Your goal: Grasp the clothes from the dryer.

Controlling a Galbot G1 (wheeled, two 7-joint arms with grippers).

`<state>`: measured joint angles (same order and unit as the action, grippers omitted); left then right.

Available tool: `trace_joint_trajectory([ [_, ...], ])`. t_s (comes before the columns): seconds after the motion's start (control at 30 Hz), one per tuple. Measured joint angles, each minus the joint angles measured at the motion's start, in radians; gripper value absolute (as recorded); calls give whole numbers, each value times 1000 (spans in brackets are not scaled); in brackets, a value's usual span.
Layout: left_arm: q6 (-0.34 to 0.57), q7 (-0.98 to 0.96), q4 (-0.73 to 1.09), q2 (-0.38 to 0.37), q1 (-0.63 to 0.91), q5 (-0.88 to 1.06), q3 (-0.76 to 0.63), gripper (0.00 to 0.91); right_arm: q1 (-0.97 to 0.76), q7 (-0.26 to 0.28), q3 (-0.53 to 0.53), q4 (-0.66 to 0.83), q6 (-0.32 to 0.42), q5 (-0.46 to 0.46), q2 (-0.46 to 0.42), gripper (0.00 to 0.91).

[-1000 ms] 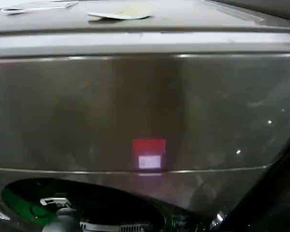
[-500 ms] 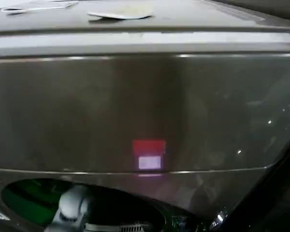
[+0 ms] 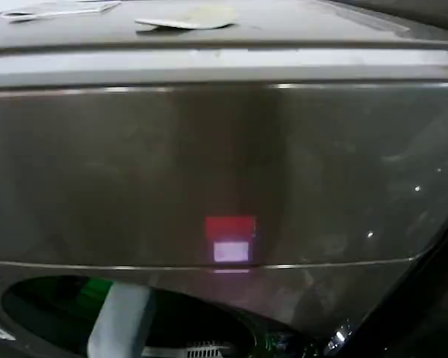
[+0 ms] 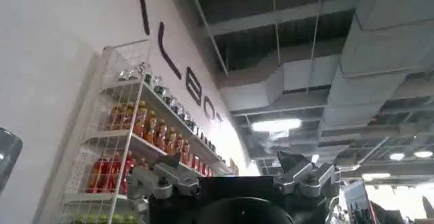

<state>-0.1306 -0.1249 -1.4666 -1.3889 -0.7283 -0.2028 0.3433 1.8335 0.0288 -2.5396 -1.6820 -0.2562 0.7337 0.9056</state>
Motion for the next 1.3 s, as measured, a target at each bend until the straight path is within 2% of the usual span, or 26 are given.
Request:
trace_joint_trajectory([
  [0.27, -29, 48, 219, -42, 173, 35, -23, 907, -1, 0, -2, -1, -1, 2, 3, 907],
  [0.43, -103, 157, 309, -26, 256, 87, -65, 907, -1, 2, 1, -5, -2, 2, 7, 907],
  [0.6, -121, 332, 405, 6, 339, 155, -127, 907, -1, 2, 3, -12, -3, 2, 11, 907],
  [0.93, -61, 673, 639, 8, 478, 363, -287, 907, 21, 2, -17, -30, -7, 9, 31, 907],
  [1.3, 104, 952, 872, 31, 615, 613, -451, 907, 26, 2, -20, -44, -9, 11, 47, 907],
])
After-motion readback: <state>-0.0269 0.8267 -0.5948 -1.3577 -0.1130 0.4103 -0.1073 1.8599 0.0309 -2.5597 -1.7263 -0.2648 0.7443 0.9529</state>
